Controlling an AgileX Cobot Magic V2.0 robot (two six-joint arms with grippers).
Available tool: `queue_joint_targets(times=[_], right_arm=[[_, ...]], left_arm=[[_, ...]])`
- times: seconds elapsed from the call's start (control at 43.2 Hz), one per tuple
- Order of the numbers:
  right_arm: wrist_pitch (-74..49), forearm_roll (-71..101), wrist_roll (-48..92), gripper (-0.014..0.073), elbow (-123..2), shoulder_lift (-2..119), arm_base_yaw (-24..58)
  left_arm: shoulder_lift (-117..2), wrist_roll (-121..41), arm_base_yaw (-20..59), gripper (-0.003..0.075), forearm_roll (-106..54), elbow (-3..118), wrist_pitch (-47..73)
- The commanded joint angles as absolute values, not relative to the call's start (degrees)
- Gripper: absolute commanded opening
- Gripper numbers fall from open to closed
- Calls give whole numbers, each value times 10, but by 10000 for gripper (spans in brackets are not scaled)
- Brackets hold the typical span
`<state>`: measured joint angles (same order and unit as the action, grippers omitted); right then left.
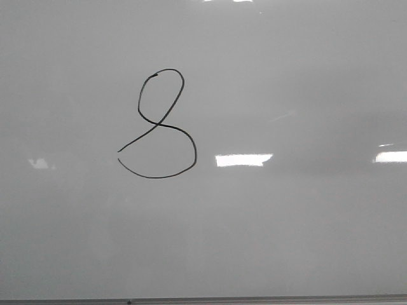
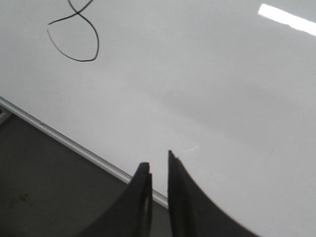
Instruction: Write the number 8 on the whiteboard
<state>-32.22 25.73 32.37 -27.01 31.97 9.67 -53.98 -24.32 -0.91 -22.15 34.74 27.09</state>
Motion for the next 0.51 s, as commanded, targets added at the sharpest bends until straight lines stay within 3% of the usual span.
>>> queue_joint_targets(times=[0.0, 0.139, 0.486], right_arm=[[-267, 269, 316, -4, -255, 284, 84], [-247, 269, 316, -71, -236, 253, 84], [-246, 270, 316, -69, -235, 252, 84]], left_arm=[[-554, -237, -12, 21, -251, 363, 211], [-597, -237, -12, 21, -259, 363, 160], [-736, -237, -12, 21, -281, 367, 12]])
